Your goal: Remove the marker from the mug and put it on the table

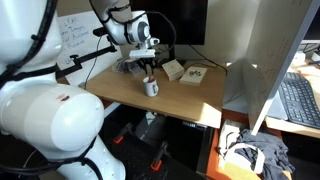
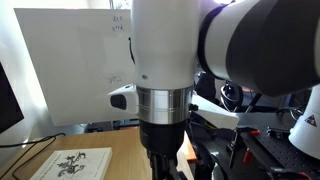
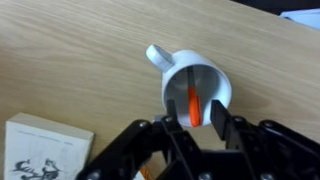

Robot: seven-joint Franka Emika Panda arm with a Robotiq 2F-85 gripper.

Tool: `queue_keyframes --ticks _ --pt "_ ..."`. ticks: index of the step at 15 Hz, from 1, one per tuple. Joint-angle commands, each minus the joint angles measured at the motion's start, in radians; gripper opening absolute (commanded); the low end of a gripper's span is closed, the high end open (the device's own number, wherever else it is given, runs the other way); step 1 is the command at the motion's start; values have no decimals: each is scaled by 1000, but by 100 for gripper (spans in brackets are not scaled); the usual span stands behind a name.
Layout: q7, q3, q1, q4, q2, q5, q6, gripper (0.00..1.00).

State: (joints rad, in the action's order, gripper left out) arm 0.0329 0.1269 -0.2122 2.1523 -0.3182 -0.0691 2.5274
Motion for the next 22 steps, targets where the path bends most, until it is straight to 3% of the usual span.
queue_keyframes --ticks 1,4,5,7,8,11,19,22 --pt "-28 7 5 -59 -63 4 -14 43" --pt "-18 14 6 -104 -121 17 -15 53" --pt "-15 16 5 -117 -135 18 -17 48" --pt "-16 22 5 -140 -163 26 -18 48" --pt "-15 25 6 -148 -173 31 -17 40" --pt "-37 19 -3 -157 -184 30 -19 30" --pt "-32 36 7 -144 -208 71 28 34" --pt "-30 29 3 -131 -224 61 102 32"
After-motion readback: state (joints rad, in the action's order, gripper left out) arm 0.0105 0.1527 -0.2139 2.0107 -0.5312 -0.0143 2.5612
